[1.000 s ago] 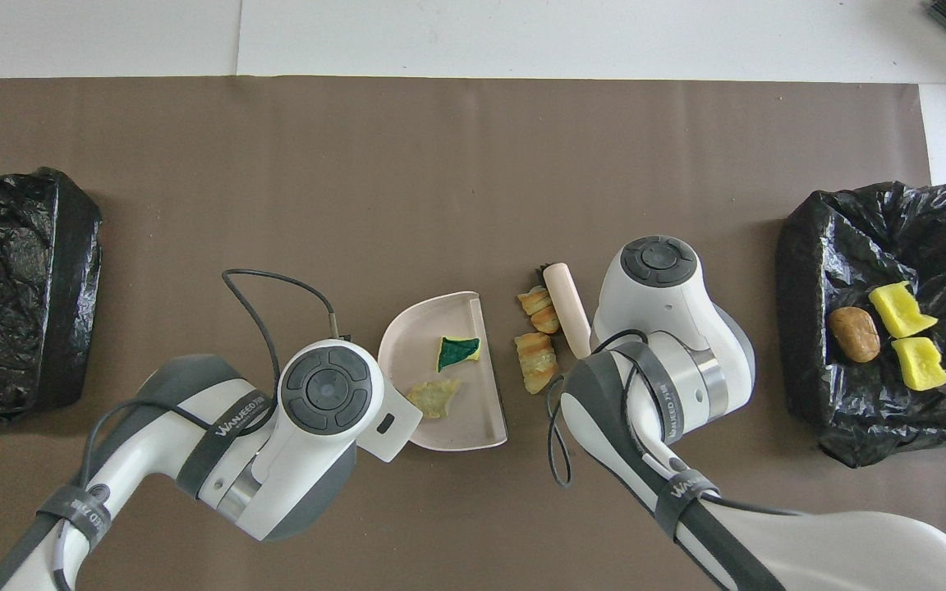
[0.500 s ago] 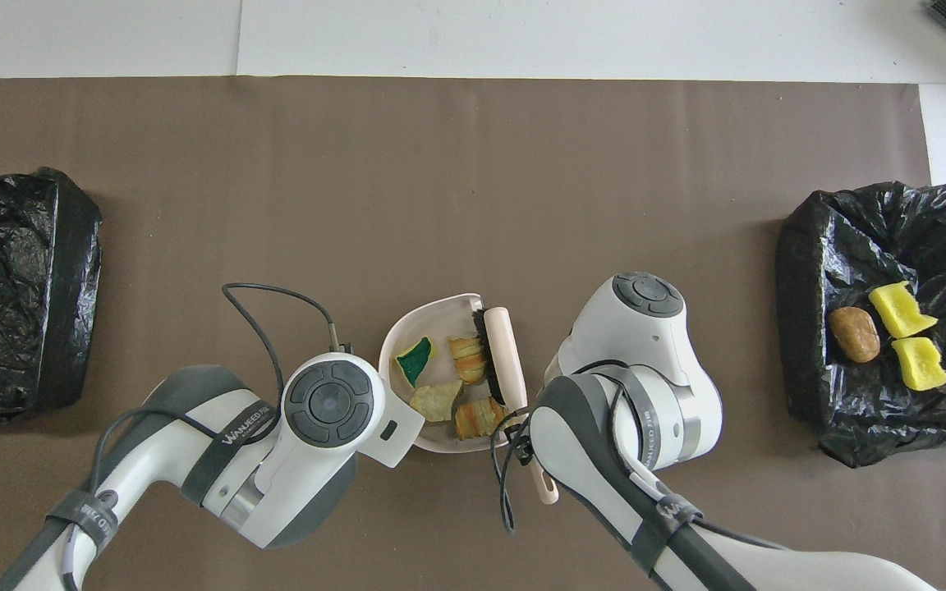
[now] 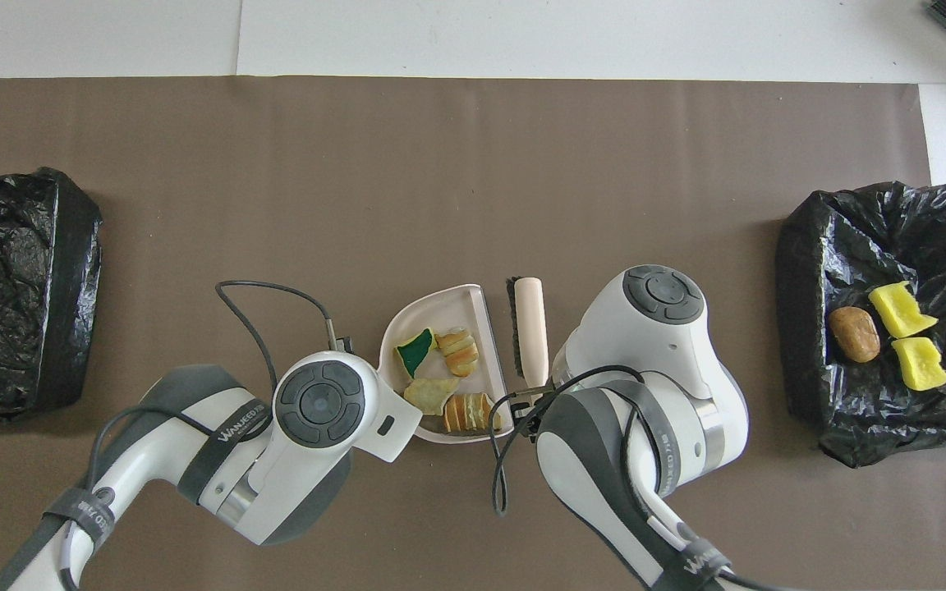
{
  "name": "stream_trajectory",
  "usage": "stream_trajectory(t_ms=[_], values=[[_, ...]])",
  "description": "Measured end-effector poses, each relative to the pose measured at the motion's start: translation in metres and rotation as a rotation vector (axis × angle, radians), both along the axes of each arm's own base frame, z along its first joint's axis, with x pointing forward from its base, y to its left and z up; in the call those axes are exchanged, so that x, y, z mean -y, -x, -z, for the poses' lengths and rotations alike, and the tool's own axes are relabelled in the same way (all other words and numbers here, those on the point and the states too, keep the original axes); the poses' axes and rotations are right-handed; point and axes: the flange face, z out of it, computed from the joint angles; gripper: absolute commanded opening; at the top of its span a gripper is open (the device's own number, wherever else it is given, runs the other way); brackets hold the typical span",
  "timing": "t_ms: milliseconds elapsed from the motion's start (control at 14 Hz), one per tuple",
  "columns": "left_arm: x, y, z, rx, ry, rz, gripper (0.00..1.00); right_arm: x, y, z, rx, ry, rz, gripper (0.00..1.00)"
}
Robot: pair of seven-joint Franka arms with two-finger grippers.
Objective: Sweep and dump trash in bin
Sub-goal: 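Carry the loaded dustpan with the left gripper over the nearby black bin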
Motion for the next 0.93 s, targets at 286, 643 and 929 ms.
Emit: stream_trajectory(t_ms=[286, 643, 929], values=[[-0.016, -0.027, -0.017, 0.026, 0.019, -0.004, 0.0, 0.008, 0.021, -0.066, 0.058, 0.124, 0.136, 0.0], [-0.11, -0.078, -0.079, 0.071, 0.01, 0.059, 0.0, -0.013, 0.079, -0.021, -0.055, 0.198, 0.082, 0.0], [-0.248, -0.1, -0.128, 0.046, -0.026, -0.009, 0.0, -0.05, 0.105, 0.017, -0.11, 0.221, 0.085, 0.0]])
